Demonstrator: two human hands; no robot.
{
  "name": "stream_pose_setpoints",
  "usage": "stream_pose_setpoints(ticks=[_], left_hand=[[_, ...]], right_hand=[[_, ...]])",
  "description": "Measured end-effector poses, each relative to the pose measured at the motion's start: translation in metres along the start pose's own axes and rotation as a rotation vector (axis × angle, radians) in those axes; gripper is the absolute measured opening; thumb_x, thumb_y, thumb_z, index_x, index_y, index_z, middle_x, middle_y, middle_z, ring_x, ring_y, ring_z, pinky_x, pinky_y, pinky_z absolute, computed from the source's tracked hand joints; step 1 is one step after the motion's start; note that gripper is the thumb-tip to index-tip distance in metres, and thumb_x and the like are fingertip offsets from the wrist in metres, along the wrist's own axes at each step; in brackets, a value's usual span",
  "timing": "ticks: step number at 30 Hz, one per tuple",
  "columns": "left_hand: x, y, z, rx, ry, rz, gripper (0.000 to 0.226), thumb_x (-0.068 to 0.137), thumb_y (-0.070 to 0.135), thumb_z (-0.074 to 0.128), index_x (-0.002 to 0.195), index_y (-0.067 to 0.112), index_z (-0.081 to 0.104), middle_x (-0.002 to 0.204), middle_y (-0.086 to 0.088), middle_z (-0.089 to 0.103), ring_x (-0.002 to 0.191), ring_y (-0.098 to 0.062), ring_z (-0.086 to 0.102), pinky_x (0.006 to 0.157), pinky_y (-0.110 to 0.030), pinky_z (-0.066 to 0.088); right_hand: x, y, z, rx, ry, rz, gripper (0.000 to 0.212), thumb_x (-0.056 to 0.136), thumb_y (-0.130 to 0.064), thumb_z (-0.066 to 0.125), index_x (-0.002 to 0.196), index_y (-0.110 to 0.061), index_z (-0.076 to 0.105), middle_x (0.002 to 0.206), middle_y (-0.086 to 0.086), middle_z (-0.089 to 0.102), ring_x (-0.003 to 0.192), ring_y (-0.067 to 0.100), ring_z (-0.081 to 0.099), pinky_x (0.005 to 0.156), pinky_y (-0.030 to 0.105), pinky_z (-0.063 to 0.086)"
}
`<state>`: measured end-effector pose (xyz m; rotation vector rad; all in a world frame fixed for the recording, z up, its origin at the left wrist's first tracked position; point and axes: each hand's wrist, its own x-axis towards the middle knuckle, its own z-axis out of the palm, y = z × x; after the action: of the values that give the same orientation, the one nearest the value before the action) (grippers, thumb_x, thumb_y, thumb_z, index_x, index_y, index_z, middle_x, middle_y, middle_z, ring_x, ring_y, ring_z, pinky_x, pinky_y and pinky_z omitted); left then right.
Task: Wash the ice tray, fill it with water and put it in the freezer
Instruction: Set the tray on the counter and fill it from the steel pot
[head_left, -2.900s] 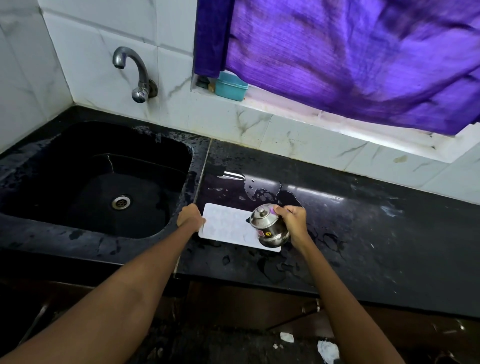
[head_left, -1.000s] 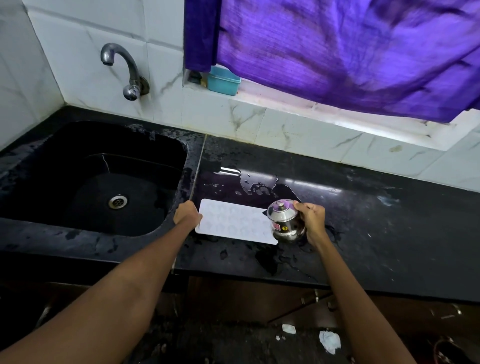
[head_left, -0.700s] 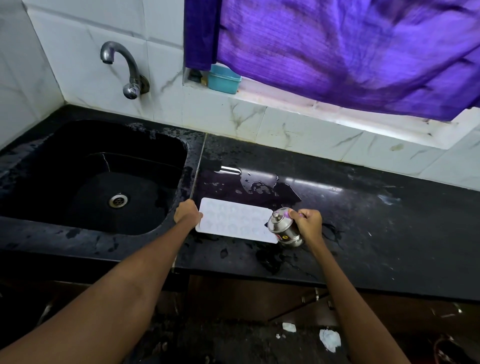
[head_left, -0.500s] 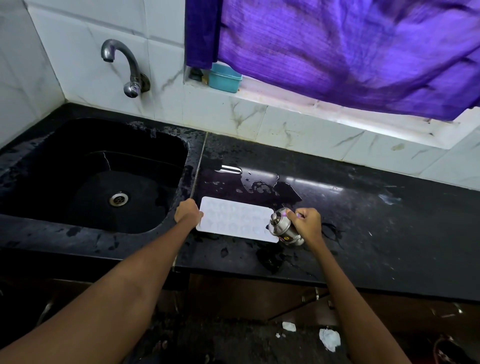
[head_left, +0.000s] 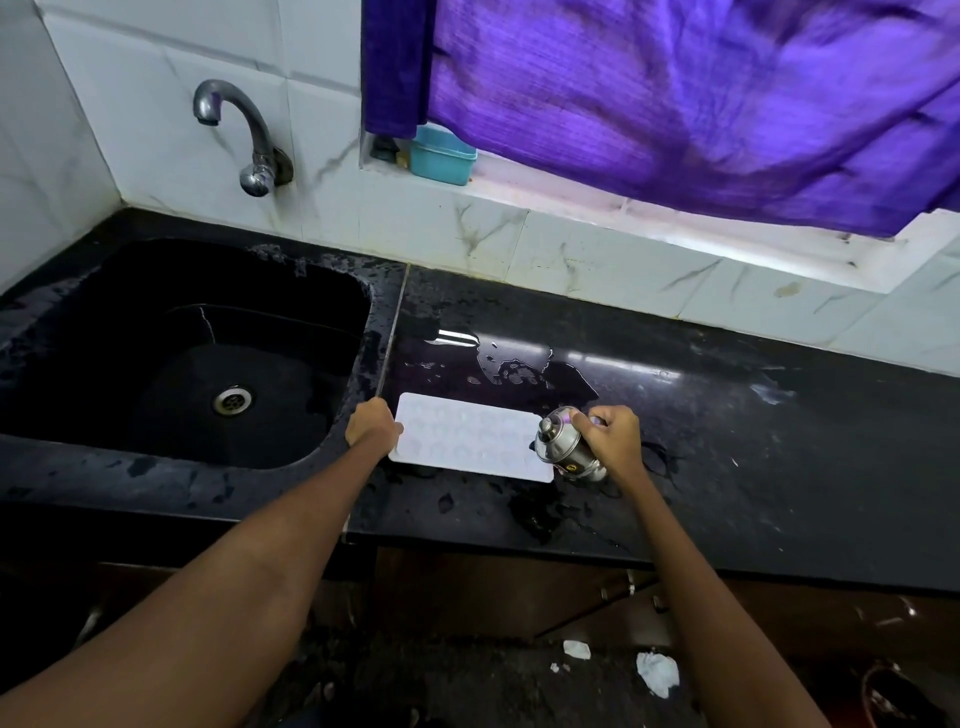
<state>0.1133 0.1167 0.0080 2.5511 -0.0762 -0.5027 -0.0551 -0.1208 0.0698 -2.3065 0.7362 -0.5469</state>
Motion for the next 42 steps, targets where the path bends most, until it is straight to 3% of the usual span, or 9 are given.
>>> stream_pose_setpoints(ticks=[7,10,12,16,20,29,34,38,42], left_hand=[[-0.001,0.000,-0.001,0.002,0.002,0.008,0.030,0.087,0.013,0.063,0.114,0.001,0.065,0.122,-0.020,0.063,0.112,-0.035,0.061,0.090,-0.040,0.051],[-0.001,0.000,-0.001,-0.004,-0.001,0.010,0.030,0.087,0.013,0.063,0.113,-0.001,0.065,0.120,-0.020,0.064,0.111,-0.035,0.062,0.089,-0.040,0.051],[-0.001,0.000,-0.001,-0.005,0.002,0.010,0.029,0.087,0.013,0.063,0.112,-0.001,0.066,0.119,-0.019,0.065,0.110,-0.035,0.062,0.088,-0.040,0.052],[-0.002,0.000,-0.001,0.007,0.000,0.011,0.029,0.087,0.013,0.063,0.113,-0.001,0.065,0.119,-0.019,0.064,0.110,-0.035,0.062,0.088,-0.040,0.052],[-0.002,0.000,-0.001,0.012,0.002,0.013,0.029,0.087,0.013,0.063,0.113,-0.001,0.066,0.118,-0.019,0.065,0.109,-0.034,0.063,0.088,-0.040,0.052],[-0.002,0.002,-0.001,0.024,-0.003,0.005,0.028,0.088,0.012,0.062,0.113,-0.001,0.066,0.119,-0.020,0.065,0.110,-0.035,0.062,0.088,-0.040,0.052],[-0.002,0.001,-0.001,0.016,-0.003,0.009,0.027,0.087,0.012,0.063,0.111,-0.002,0.066,0.116,-0.020,0.066,0.108,-0.035,0.063,0.087,-0.040,0.052],[-0.003,0.002,0.000,0.020,0.004,0.008,0.026,0.088,0.011,0.061,0.111,-0.001,0.066,0.116,-0.020,0.066,0.108,-0.035,0.063,0.086,-0.040,0.052],[-0.003,0.002,0.000,0.027,0.008,0.013,0.027,0.088,0.011,0.061,0.111,-0.001,0.067,0.117,-0.020,0.066,0.109,-0.035,0.063,0.087,-0.040,0.052]], right_hand=[[0.001,0.006,0.001,0.039,0.014,-0.014,0.058,0.077,-0.008,0.068,0.044,-0.019,0.021,0.043,-0.003,0.019,0.036,0.010,0.021,0.044,0.022,0.016],[-0.001,0.012,0.005,0.122,0.026,0.051,0.057,0.076,-0.010,0.070,0.043,-0.019,0.024,0.042,-0.006,0.021,0.041,0.005,0.016,0.045,0.025,0.018],[-0.001,0.019,0.008,0.228,0.037,0.136,0.056,0.076,-0.008,0.069,0.042,-0.020,0.026,0.037,-0.013,0.022,0.043,0.008,0.019,0.047,0.025,0.019],[0.003,0.024,0.005,0.400,0.086,0.253,0.043,0.074,-0.008,0.067,0.043,-0.013,0.037,0.038,-0.010,0.030,0.047,0.013,0.029,0.048,0.024,0.024],[0.011,0.018,-0.006,0.465,0.123,0.250,0.044,0.077,-0.003,0.065,0.044,-0.011,0.037,0.034,-0.013,0.031,0.038,0.004,0.029,0.041,0.018,0.025],[0.007,0.022,-0.017,0.226,0.073,0.142,0.050,0.078,-0.004,0.066,0.042,-0.014,0.032,0.028,-0.009,0.026,0.031,0.006,0.025,0.039,0.014,0.020],[-0.004,0.025,-0.012,0.078,0.033,0.110,0.056,0.075,-0.008,0.069,0.042,-0.018,0.024,0.039,-0.009,0.020,0.033,0.009,0.021,0.040,0.018,0.014],[-0.008,0.022,-0.010,-0.005,0.023,0.061,0.057,0.076,-0.008,0.068,0.043,-0.019,0.023,0.042,-0.003,0.019,0.041,0.009,0.016,0.044,0.025,0.017],[-0.008,0.018,-0.011,-0.034,0.015,0.025,0.057,0.076,-0.010,0.068,0.044,-0.019,0.022,0.043,-0.003,0.019,0.039,0.007,0.015,0.043,0.021,0.017]])
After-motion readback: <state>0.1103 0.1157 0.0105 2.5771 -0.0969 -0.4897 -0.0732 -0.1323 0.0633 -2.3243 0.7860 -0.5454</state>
